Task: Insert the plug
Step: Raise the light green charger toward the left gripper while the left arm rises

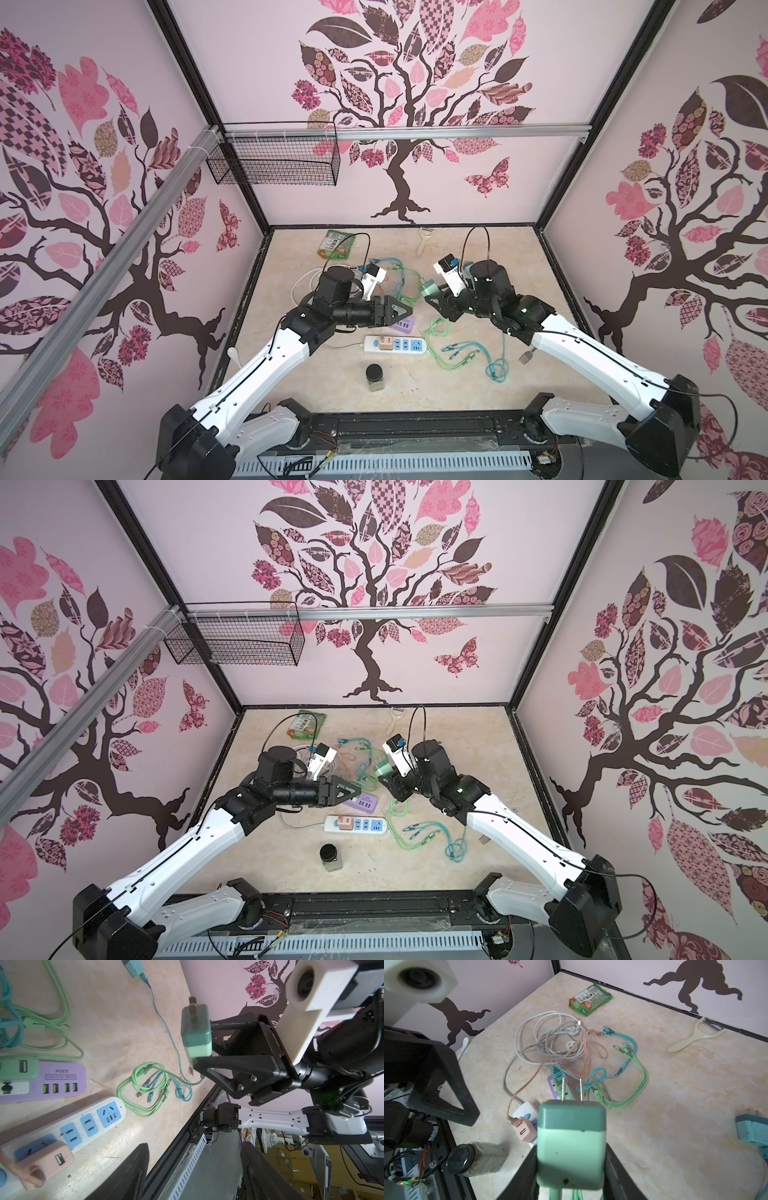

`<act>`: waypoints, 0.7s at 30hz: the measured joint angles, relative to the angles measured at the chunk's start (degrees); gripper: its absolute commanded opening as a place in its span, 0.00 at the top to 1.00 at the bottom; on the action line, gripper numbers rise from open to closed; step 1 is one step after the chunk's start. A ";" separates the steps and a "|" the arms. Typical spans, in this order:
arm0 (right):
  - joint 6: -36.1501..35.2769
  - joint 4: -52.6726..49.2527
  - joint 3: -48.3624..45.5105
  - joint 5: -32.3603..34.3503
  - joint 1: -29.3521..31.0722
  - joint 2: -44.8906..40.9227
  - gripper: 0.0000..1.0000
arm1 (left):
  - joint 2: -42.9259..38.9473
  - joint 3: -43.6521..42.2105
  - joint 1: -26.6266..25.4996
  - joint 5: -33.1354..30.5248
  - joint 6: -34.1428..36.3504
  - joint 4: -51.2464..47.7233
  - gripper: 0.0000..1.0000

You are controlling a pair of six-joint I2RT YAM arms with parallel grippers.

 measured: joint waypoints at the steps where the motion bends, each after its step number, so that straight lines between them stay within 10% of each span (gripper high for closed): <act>1: -0.09 -0.24 -0.15 -0.26 0.22 -0.55 0.71 | 0.24 0.04 -0.24 0.13 -0.20 0.55 0.28; 21: -2.45 -2.93 -0.98 -2.36 7.43 -2.45 0.71 | 5.70 1.53 -1.51 1.11 -3.43 6.88 0.36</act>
